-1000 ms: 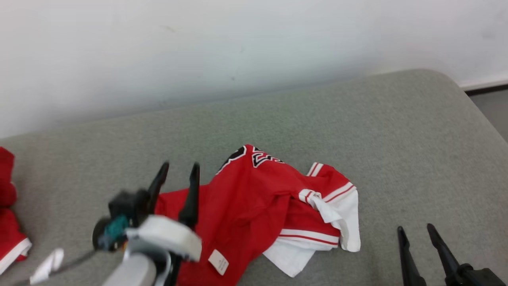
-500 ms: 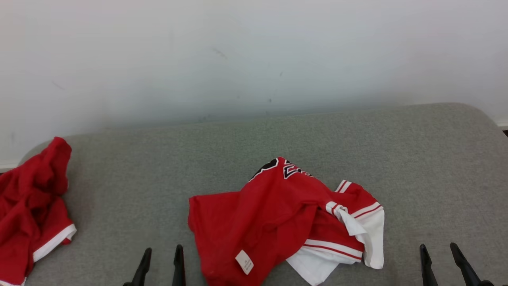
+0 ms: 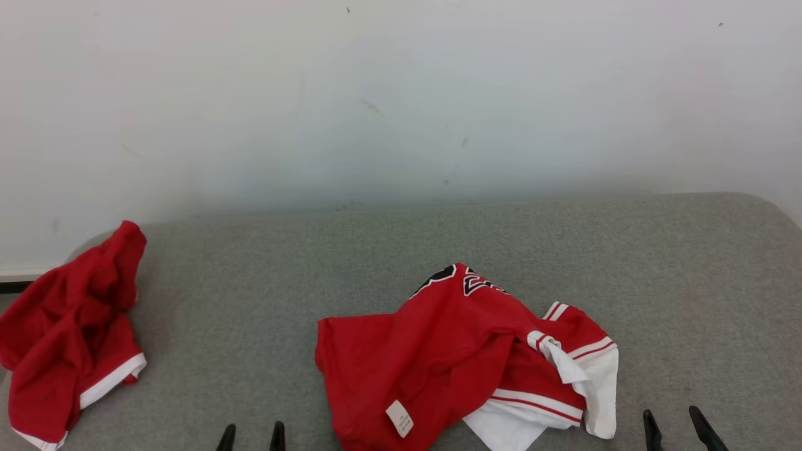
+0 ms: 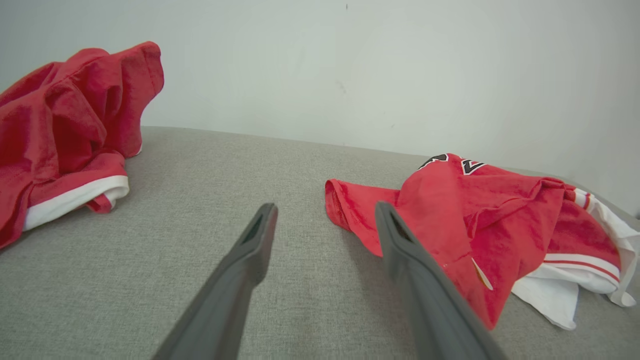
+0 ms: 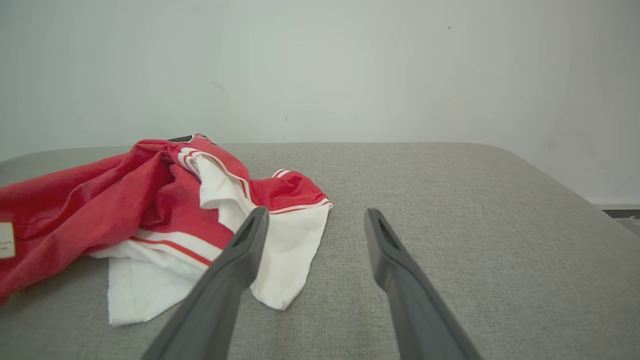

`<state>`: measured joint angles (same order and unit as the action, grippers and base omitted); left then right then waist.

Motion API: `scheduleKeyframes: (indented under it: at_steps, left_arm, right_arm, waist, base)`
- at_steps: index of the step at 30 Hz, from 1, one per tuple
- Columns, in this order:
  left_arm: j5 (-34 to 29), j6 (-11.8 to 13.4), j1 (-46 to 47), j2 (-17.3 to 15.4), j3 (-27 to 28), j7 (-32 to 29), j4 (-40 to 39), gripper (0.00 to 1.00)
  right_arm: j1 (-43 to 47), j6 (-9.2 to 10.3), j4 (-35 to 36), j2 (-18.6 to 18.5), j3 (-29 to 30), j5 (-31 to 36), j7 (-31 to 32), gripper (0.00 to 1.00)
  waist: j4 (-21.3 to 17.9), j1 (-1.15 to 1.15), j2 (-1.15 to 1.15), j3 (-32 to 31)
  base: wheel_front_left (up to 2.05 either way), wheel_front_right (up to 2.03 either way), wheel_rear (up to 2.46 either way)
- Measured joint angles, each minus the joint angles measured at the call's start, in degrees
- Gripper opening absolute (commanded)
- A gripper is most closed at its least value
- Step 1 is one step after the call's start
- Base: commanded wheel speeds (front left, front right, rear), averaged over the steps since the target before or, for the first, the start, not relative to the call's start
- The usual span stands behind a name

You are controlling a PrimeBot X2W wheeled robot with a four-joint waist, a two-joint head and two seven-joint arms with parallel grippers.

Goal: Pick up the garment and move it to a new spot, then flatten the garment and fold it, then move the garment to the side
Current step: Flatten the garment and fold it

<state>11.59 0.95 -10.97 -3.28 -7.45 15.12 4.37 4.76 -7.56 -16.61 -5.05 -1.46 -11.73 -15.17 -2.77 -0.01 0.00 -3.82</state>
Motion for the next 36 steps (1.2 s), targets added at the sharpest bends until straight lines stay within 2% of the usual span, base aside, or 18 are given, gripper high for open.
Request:
scheduleKeyframes:
  at_steps: [11, 36]
  left_arm:
    - [-0.82, -1.88, -0.70, 0.42, 1.24, 0.00, 1.14, 1.00]
    - [-0.13, -1.40, -1.06, 0.45, 0.45, 0.00, 0.93, 1.00]
  right_arm:
    - [-0.81, 0.00, -0.35, -0.56, -1.09, -0.01, 0.00, 1.00]
    - [-1.08, 0.00, -0.07, -0.41, -1.90, -0.04, 0.00, 1.00]
  waist:
    - [0.13, 0.00, 0.00, -0.37]
    - [2.52, 0.00, 0.00, -0.47]
  base:
    - [0.00, 0.00, 0.00]
    - [0.00, 0.00, 0.00]
